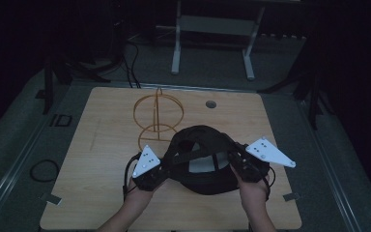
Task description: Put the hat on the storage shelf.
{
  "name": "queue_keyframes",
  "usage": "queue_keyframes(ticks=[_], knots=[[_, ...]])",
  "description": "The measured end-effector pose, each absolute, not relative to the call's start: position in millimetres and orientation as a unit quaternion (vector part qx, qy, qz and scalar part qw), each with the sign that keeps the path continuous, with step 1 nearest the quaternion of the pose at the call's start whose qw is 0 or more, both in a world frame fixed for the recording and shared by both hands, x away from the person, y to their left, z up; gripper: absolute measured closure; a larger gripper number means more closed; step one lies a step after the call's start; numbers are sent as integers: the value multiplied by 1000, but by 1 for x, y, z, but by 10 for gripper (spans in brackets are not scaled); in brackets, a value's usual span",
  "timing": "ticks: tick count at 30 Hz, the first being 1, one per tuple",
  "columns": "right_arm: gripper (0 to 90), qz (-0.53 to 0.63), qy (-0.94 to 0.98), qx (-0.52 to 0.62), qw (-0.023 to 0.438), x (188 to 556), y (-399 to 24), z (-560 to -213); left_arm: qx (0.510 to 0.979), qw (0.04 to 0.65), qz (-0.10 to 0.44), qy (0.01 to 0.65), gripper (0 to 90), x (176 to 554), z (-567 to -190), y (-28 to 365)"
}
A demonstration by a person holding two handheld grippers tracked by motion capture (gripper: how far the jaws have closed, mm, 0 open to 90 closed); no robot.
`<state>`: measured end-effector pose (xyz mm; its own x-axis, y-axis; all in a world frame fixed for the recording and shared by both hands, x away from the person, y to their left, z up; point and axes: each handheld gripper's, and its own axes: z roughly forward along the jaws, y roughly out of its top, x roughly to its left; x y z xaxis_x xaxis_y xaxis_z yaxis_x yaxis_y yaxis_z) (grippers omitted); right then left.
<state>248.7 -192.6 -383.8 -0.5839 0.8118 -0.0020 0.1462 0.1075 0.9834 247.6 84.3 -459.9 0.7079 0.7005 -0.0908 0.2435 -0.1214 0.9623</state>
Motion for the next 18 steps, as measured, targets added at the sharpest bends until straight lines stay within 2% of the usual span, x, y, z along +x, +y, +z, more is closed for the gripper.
queue_keyframes(ticks=[9, 11, 18], knots=[[868, 576, 682, 354, 277, 246, -200, -395, 712, 585, 190, 338, 885, 251, -451, 82], [831, 577, 680, 357, 278, 245, -203, -398, 712, 587, 195, 333, 886, 250, -446, 81], [797, 575, 676, 363, 285, 239, -212, -406, 708, 598, 181, 330, 887, 249, -435, 77]])
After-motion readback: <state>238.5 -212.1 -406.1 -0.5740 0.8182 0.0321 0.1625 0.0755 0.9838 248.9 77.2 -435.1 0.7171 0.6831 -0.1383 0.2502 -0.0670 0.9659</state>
